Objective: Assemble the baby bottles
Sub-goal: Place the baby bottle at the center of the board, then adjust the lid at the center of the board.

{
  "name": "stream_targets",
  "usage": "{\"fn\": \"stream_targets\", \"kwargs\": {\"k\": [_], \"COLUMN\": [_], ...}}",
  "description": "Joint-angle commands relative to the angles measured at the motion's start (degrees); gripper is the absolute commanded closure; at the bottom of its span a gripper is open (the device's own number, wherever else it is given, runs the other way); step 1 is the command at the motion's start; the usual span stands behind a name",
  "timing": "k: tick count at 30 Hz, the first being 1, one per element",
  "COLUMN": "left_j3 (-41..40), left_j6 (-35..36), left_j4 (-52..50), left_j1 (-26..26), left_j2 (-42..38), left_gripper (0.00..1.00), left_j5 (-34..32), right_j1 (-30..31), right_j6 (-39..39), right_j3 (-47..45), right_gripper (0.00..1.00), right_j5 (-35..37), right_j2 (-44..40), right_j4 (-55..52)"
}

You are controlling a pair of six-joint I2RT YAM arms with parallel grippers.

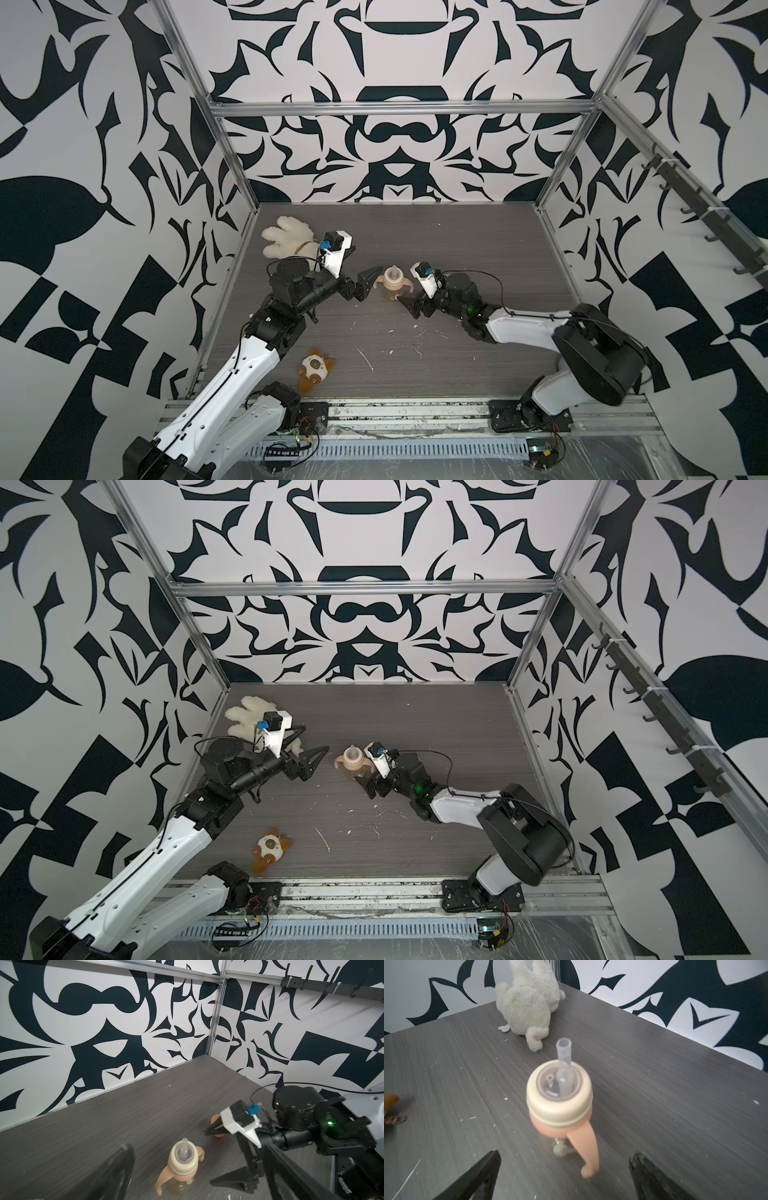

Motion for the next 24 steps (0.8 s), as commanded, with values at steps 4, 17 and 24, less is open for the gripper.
{"fn": "stream_targets", "kwargs": {"k": [4,17,24], "left_j3": [5.28,6.15,6.41], "left_j6": [-2.52,-4.31,-3.57], "left_j4": [-5.73,-7.80,-8.14], "left_j1": [-0.04,-0.13,-0.07], "left_j2": [2.87,4.85,5.81], "left_gripper": [0.01,0.00,0.01], "left_j5": [2.29,5.00,4.48], "right_j1": [0.63,-15.05,-14.98], "right_j6": [5.33,1.39,-0.36], "right_j3": [6.25,35.13,43.49], "right_gripper": [0.01,0.01,0.01], "right_j5": [18.03,20.42,15.60], "right_j2": [-17.38,7.54,20.18], "right_j4": [-31.33,-61.36,-63.12]}}
